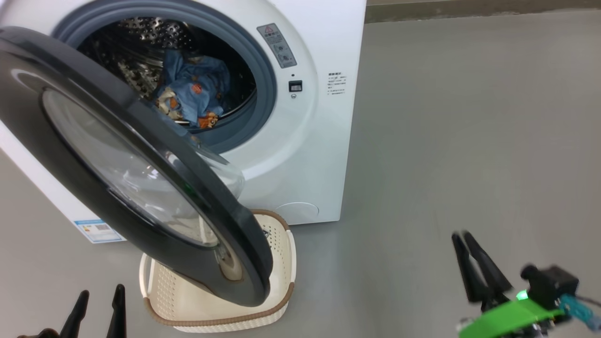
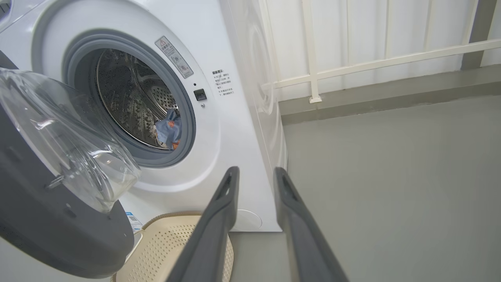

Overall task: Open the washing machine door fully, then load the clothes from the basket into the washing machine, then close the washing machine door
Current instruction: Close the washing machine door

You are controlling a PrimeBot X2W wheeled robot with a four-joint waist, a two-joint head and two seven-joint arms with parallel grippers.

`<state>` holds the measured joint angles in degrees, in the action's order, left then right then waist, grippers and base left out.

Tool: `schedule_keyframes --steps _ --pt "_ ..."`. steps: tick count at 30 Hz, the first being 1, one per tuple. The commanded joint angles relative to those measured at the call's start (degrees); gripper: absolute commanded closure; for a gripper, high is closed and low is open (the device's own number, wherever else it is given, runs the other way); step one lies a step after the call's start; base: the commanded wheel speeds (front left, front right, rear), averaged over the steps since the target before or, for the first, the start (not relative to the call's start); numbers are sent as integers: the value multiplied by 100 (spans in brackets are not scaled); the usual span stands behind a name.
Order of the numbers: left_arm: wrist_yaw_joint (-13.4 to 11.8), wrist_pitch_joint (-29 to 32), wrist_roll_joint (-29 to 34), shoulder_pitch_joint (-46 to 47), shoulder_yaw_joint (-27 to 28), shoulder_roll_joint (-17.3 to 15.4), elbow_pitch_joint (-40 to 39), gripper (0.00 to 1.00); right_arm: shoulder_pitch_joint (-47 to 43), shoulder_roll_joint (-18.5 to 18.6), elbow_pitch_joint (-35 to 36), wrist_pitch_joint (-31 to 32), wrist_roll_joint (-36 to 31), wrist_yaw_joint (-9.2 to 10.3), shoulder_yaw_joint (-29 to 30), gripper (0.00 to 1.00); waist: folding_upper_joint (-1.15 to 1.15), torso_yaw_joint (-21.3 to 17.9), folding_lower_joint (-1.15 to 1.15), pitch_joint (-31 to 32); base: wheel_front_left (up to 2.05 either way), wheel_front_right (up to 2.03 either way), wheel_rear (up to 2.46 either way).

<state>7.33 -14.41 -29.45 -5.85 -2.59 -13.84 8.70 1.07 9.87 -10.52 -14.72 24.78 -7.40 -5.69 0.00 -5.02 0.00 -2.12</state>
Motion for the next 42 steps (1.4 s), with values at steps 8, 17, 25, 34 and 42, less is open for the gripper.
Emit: schedule_keyframes --steps 8,17,25,34,42 --pt "15 -59 214 294 361 41 -383 0 975 -188 827 -28 -80 -9 -538 100 0 231 0 45 0 0 0" --pt "15 -59 334 104 558 288 -622 0 1465 -281 1997 -28 -159 -9 -1664 100 0 562 0 123 0 0 0" --pt "15 -59 333 74 548 443 -685 0 1529 -375 2147 -28 -71 -9 -2857 100 0 826 0 128 0 0 0" --pt "15 -59 285 120 533 495 -687 0 1327 -316 1184 -28 218 -9 -3712 100 0 1000 0 37 0 0 0" --pt "15 -59 266 181 484 576 -640 0 1269 -295 97 -28 449 -9 -3962 100 0 1094 0 -15 0 0 0"
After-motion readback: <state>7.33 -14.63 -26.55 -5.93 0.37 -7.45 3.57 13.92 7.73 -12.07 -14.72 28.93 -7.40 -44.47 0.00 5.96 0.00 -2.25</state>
